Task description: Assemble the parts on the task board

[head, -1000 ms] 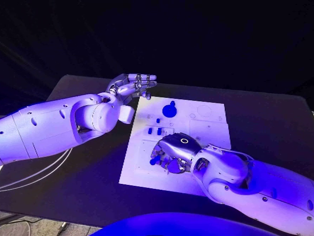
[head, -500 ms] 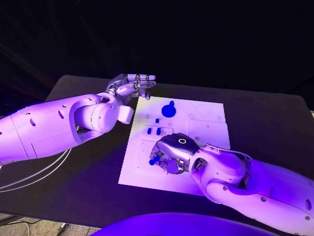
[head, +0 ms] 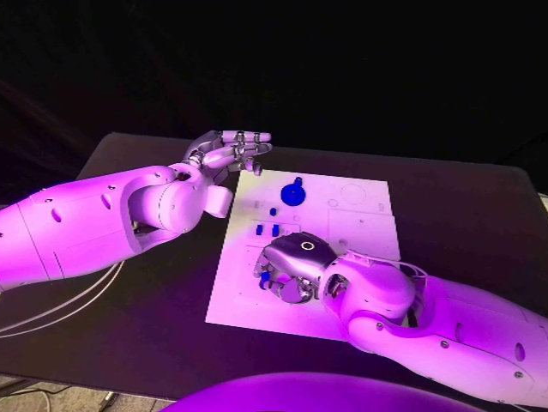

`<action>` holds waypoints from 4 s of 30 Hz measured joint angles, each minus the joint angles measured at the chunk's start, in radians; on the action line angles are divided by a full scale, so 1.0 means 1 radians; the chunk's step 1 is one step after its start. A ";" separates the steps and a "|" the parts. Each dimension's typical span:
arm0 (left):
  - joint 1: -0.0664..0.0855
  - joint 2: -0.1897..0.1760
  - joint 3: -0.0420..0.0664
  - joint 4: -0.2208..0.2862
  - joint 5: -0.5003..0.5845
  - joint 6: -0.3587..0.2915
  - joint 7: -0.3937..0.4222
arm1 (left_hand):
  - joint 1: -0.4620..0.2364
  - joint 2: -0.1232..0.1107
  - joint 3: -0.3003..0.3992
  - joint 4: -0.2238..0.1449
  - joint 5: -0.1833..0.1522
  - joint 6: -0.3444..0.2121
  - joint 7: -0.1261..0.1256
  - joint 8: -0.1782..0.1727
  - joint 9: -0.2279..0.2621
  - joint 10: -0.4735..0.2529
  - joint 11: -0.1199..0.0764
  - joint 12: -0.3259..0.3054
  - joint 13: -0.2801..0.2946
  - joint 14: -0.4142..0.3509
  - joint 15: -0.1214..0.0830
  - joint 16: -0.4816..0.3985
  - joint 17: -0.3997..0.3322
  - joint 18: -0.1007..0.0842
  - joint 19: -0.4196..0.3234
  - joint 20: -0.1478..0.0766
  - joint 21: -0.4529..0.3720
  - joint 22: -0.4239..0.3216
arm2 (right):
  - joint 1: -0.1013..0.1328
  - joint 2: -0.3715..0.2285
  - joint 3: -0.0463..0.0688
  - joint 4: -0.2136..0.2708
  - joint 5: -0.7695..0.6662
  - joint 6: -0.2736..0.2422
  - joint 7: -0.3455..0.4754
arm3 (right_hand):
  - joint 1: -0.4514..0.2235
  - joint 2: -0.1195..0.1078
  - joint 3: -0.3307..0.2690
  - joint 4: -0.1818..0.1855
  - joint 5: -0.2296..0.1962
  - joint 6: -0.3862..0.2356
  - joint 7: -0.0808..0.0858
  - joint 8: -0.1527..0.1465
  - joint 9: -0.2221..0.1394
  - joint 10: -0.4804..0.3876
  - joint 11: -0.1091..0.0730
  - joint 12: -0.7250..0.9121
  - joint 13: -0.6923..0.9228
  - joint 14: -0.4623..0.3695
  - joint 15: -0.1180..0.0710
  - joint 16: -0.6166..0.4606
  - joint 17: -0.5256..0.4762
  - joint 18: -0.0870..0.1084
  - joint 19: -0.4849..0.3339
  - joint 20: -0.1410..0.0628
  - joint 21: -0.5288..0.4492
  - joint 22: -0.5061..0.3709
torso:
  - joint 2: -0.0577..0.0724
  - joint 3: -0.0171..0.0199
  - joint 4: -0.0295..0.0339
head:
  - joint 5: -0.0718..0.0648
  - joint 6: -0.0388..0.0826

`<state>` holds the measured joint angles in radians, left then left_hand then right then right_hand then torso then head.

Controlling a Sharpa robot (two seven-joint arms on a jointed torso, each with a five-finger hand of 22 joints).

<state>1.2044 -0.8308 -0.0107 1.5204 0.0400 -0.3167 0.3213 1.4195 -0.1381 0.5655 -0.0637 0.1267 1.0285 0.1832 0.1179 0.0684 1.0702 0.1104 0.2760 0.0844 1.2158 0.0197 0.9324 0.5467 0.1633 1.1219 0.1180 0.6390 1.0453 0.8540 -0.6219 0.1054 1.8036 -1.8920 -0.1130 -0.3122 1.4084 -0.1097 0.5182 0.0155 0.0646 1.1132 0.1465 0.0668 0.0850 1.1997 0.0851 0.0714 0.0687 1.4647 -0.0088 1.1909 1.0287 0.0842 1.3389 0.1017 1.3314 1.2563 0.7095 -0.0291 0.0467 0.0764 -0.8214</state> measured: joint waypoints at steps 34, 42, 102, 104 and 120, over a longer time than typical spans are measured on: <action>-0.001 -0.010 -0.006 -0.005 -0.012 0.008 -0.008 | 0.000 0.000 -0.003 -0.003 0.000 0.000 0.000 0.000 0.000 -0.004 0.004 0.000 0.000 0.000 0.000 0.000 -0.001 0.000 0.000 0.000 0.000 0.000 | 0.064 -0.371 0.035 0.182 0.225 -0.231 0.025 | -0.051 0.013 -0.324 0.143 0.062 -0.070 0.000 0.041 -0.004 0.012 -0.006 0.191 0.040 0.001 0.002 0.006 -0.026 0.016 -0.009 0.003 -0.041 -0.043 | -0.004 0.0000 -0.0109 | -0.050 0.019; -0.001 -0.019 -0.008 0.003 -0.013 0.010 -0.009 | 0.000 0.000 -0.003 -0.003 0.000 0.000 0.000 0.000 0.000 -0.004 0.004 0.000 0.000 0.000 0.000 0.000 -0.001 0.000 -0.003 -0.004 0.000 0.000 | 0.063 -0.545 0.014 0.208 0.346 -0.242 -0.052 | -0.148 -0.017 -0.437 0.260 0.191 -0.027 -0.043 0.058 0.002 0.244 -0.073 0.521 0.373 0.002 -0.045 0.119 0.121 -0.016 0.074 -0.048 0.061 0.051 | -0.009 -0.0057 -0.0301 | -0.108 0.026; -0.011 -0.020 -0.010 -0.006 -0.014 0.013 -0.013 | -0.017 0.004 -0.008 -0.003 0.000 -0.004 0.004 0.000 0.000 -0.020 0.005 0.007 -0.002 -0.004 0.004 0.004 -0.004 0.000 -0.003 -0.003 -0.005 -0.003 | -0.064 -0.419 0.006 0.142 0.207 -0.166 -0.255 | -0.113 0.123 -0.664 0.273 0.283 -0.056 -0.053 0.146 0.063 0.213 -0.064 1.122 1.156 0.002 -0.044 0.245 0.279 -0.031 0.122 -0.035 0.141 0.051 | -0.014 -0.0128 -0.0472 | -0.123 0.006; -0.011 -0.022 -0.010 -0.005 -0.014 0.013 -0.013 | -0.017 0.004 -0.008 -0.003 0.000 -0.004 0.004 0.000 0.000 -0.020 0.005 0.007 -0.002 -0.004 0.004 0.004 -0.004 0.000 -0.003 -0.003 -0.005 -0.003 | -0.066 -0.418 0.006 0.142 0.207 -0.176 -0.255 | -0.107 0.130 -0.663 0.271 0.284 -0.047 -0.053 0.148 0.065 0.213 -0.065 1.128 1.167 0.002 -0.044 0.247 0.279 -0.031 0.126 -0.039 0.145 0.051 | -0.015 -0.0128 -0.0474 | -0.122 0.005; -0.016 -0.023 -0.010 -0.005 -0.014 0.014 -0.014 | -0.017 0.004 -0.008 -0.003 0.000 -0.004 0.004 0.000 0.000 -0.020 0.005 0.007 -0.002 -0.004 0.004 0.004 -0.004 0.000 -0.007 0.000 -0.005 -0.003 | -0.042 -0.444 0.029 0.192 0.318 -0.261 -0.258 | -0.091 0.145 -0.670 0.276 0.332 -0.034 -0.057 0.155 0.079 0.213 -0.065 1.131 1.190 0.002 -0.044 0.254 0.279 -0.041 0.126 -0.039 0.157 0.051 | -0.016 -0.0128 -0.0485 | -0.122 0.009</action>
<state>1.1881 -0.8543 -0.0207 1.5151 0.0257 -0.3023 0.3069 1.4023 -0.1345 0.5574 -0.0665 0.1267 1.0249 0.1868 0.1178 0.0684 1.0505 0.1158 0.2826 0.0825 1.2118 0.0236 0.9364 0.5424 0.1633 1.1148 0.1181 0.6335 1.0426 0.8116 -1.0663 0.1341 1.9956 -1.5738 -0.3738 -0.5704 1.3175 0.0356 -0.1521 0.2913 0.3966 1.0789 0.0893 0.2222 0.1637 1.4128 0.0205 1.2023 1.2588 1.4665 -0.0531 1.4450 1.3076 0.0428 1.4646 0.0628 1.4881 1.3076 0.6936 -0.0420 -0.0018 -0.0453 -0.8124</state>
